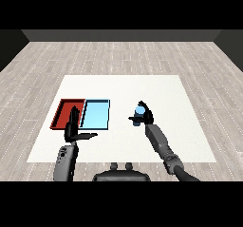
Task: Pick the blue can and put it in the blue box
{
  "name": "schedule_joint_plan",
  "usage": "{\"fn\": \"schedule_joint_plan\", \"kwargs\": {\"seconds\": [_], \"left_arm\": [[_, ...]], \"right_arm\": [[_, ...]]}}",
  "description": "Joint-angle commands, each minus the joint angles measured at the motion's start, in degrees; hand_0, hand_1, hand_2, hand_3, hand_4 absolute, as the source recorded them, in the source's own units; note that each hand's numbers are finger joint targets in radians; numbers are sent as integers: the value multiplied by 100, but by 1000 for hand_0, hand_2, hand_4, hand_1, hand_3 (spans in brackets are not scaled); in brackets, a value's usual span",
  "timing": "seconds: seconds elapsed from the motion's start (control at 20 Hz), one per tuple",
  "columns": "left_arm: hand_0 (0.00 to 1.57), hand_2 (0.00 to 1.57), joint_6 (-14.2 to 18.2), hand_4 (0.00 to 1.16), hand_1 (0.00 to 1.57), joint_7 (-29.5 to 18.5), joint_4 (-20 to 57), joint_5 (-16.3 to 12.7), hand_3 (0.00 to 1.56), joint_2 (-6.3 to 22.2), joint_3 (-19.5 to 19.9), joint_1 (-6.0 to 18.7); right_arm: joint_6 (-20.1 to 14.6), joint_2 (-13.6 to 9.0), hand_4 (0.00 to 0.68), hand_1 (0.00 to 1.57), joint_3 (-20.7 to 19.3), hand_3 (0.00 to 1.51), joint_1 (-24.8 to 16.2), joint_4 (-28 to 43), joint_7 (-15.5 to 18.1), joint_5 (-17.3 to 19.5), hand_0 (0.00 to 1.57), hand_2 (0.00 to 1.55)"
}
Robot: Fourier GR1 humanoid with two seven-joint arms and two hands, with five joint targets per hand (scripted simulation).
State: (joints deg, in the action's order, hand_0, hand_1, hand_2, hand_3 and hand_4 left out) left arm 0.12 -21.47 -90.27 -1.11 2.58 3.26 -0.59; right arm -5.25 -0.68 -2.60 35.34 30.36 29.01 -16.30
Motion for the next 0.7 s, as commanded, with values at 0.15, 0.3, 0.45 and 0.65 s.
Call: {"fn": "schedule_joint_plan", "kwargs": {"seconds": [0.15, 0.3, 0.45, 0.65], "left_arm": [[0, 0, 12, 0, 0, -591, 151, 170, 0, -158, -155, -398], [0, 0, 85, 0, 0, 164, -290, 63, 0, -83, -119, -192], [0, 0, 90, 0, 0, -283, -43, 248, 0, -120, -199, -293], [0, 0, -175, 0, 0, 29, -219, -41, 0, 125, -19, -96]], "right_arm": [[-947, 64, 554, 1474, 821, 1438, -170, -34, -18, -408, 1474, 1459], [-466, -162, 530, 1462, 81, 1427, 67, 123, -271, 114, 1462, 1451], [-776, 65, 481, 1447, 709, 1309, -253, 287, 133, -178, 1447, 1445], [-928, 65, 470, 1467, 763, 1360, -217, 665, 189, 187, 1467, 1474]]}}
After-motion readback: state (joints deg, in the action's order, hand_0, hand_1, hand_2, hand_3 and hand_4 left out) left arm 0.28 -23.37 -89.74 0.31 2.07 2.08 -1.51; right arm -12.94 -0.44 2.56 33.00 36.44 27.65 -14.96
